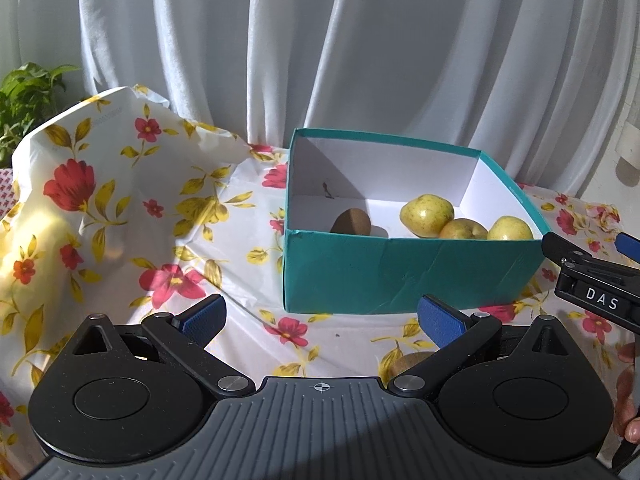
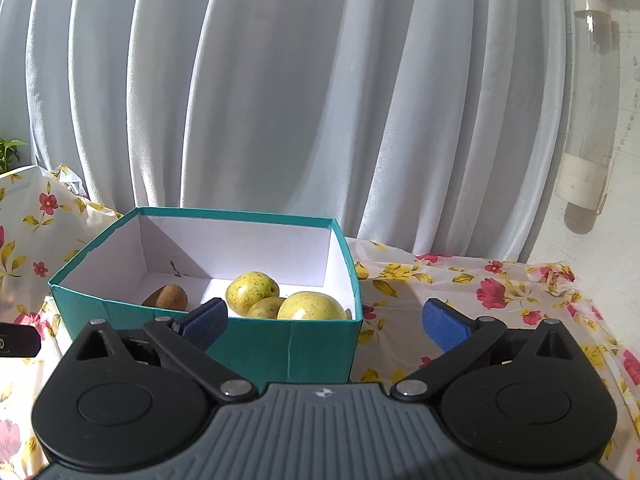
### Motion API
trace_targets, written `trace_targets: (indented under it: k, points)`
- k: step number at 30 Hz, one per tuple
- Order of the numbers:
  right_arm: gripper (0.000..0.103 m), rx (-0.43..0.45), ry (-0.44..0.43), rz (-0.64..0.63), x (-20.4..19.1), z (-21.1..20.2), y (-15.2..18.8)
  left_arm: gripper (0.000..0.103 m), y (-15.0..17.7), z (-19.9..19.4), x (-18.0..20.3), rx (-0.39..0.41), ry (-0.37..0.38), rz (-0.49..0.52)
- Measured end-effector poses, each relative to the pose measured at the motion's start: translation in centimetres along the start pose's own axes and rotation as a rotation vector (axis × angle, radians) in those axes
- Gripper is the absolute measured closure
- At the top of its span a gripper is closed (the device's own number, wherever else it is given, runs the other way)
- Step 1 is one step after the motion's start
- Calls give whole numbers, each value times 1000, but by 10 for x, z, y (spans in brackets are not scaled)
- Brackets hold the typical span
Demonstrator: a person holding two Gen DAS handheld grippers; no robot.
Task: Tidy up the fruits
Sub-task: 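Grasp the large red apple in front of the box with the left tool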
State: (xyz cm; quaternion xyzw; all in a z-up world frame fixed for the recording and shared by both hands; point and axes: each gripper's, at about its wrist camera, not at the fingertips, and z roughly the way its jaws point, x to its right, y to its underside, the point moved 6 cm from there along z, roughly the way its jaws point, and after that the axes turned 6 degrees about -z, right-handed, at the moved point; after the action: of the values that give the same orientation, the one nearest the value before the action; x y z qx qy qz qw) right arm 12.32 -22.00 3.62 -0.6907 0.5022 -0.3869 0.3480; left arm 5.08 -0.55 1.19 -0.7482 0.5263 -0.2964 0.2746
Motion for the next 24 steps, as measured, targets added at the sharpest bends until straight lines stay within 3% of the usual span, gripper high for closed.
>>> trace_targets:
  k: [3, 10, 16, 20, 24]
  points:
    - [0, 12, -31, -5, -2, -12, 5, 0, 5, -2, 1, -8, 8, 9]
    - [0, -87, -80, 40, -3, -34, 31, 0, 22, -10, 5, 8, 17, 67]
    - [0, -19, -71, 98, 0, -67, 46, 0, 45, -23, 5, 38, 81, 127]
    - [0, -49, -83, 123, -3, -72, 57, 0, 69, -26, 10, -9, 156, 174]
    - [0, -73, -90, 108, -11, -73, 64, 0, 91, -16, 17, -65, 162, 241]
